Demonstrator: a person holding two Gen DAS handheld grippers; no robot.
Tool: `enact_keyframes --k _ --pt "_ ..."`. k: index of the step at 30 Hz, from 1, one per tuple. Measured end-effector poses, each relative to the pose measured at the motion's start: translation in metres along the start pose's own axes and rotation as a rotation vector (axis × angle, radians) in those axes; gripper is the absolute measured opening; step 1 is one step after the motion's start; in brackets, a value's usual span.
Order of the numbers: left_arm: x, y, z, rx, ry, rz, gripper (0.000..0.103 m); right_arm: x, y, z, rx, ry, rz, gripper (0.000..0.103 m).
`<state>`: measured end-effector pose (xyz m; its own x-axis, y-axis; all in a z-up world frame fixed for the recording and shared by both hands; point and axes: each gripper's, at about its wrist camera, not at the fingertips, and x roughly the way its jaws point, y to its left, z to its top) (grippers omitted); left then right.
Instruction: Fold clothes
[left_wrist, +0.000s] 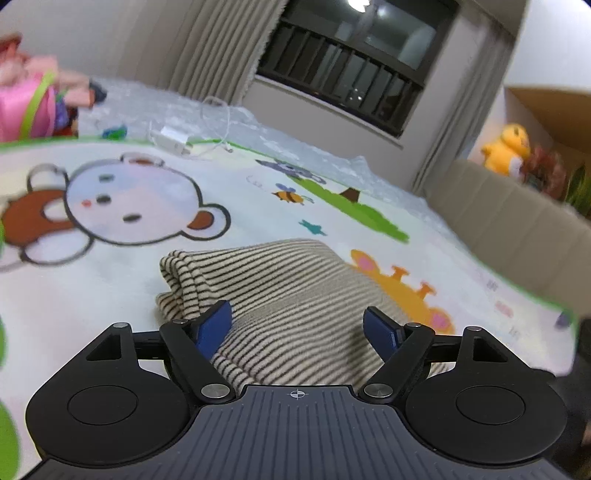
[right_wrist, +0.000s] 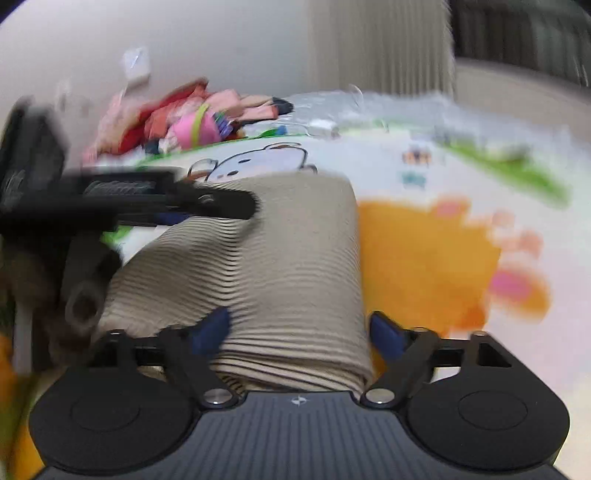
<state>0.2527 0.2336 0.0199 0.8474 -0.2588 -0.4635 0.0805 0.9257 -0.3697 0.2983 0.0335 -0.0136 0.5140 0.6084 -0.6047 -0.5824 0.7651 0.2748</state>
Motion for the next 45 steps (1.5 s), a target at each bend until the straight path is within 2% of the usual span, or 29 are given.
enact_keyframes --k 2,5,6,8,9,10,12,14,17,20,23,24,25,26,28,29,30,35,39,41,43,45 --pt "-0.016 -0.007 0.0 0.015 -0.017 0.003 0.083 -0.006 -0.009 -0.002 0.042 -0.014 0.018 0.089" --pt "-0.052 -0.009 -0.005 -0.065 -0.054 -0.095 0.083 -0.021 -0.001 -0.006 -0.018 -0.043 -0.019 0.089" --pt "-0.061 -0.011 -0.009 -0.075 -0.053 -0.115 0.081 -0.026 0.001 -0.007 -0.036 -0.054 -0.029 0.089" --pt "-0.065 -0.016 -0.022 -0.067 -0.005 -0.11 0.074 -0.034 -0.001 -0.01 -0.026 -0.068 -0.027 0.083" --pt "-0.064 -0.018 -0.029 -0.065 0.024 -0.103 0.068 -0.037 -0.003 -0.011 -0.007 -0.066 -0.006 0.071" --pt "-0.061 -0.018 -0.035 -0.071 0.045 -0.099 0.062 -0.038 0.0 -0.011 0.007 -0.063 0.012 0.063" --pt "-0.056 -0.015 -0.044 -0.091 0.057 -0.089 0.06 -0.038 0.006 -0.01 0.003 -0.065 0.013 0.059" --pt "-0.049 -0.01 -0.041 -0.106 0.052 -0.09 0.058 -0.034 0.011 -0.008 -0.015 -0.065 0.0 0.058" --pt "-0.031 -0.002 -0.03 -0.126 0.051 -0.078 0.049 -0.023 0.012 0.001 -0.049 -0.067 -0.026 0.058" --pt "-0.024 -0.001 -0.028 -0.129 0.043 -0.069 0.049 -0.016 0.006 0.005 -0.058 -0.08 -0.039 0.058" --pt "-0.034 -0.009 -0.036 -0.122 0.012 -0.042 0.054 -0.026 -0.002 -0.002 -0.013 -0.096 -0.023 0.063" --pt "-0.041 -0.014 -0.04 -0.12 0.0 -0.026 0.059 -0.033 -0.005 -0.008 -0.001 -0.102 -0.028 0.07" --pt "-0.047 -0.019 -0.043 -0.116 -0.013 -0.009 0.068 -0.042 -0.008 -0.014 0.009 -0.106 -0.038 0.081" --pt "-0.054 -0.025 -0.047 -0.112 -0.03 0.01 0.073 -0.05 -0.011 -0.021 0.018 -0.11 -0.048 0.084" --pt "-0.068 -0.041 -0.058 -0.105 -0.069 0.059 0.098 -0.071 -0.02 -0.036 0.033 -0.121 -0.093 0.094" --pt "-0.073 -0.049 -0.065 -0.112 -0.077 0.087 0.101 -0.082 -0.026 -0.043 0.044 -0.128 -0.118 0.097" --pt "-0.076 -0.056 -0.073 -0.12 -0.08 0.113 0.102 -0.093 -0.032 -0.05 0.059 -0.134 -0.143 0.103" --pt "-0.081 -0.095 -0.121 -0.132 -0.06 0.233 0.103 -0.154 -0.066 -0.085 0.089 -0.157 -0.281 0.103" --pt "-0.089 -0.128 -0.16 0.003 -0.132 0.31 0.103 -0.185 -0.092 -0.113 -0.014 -0.177 -0.396 0.103" --pt "-0.088 -0.139 -0.179 0.074 -0.17 0.336 0.103 -0.187 -0.11 -0.122 0.024 -0.124 -0.408 0.103" --pt "-0.086 -0.145 -0.184 0.11 -0.194 0.367 0.103 -0.189 -0.117 -0.124 0.064 -0.13 -0.392 0.103" --pt "-0.084 -0.149 -0.183 0.125 -0.187 0.386 0.103 -0.19 -0.109 -0.127 0.023 -0.162 -0.433 0.103"
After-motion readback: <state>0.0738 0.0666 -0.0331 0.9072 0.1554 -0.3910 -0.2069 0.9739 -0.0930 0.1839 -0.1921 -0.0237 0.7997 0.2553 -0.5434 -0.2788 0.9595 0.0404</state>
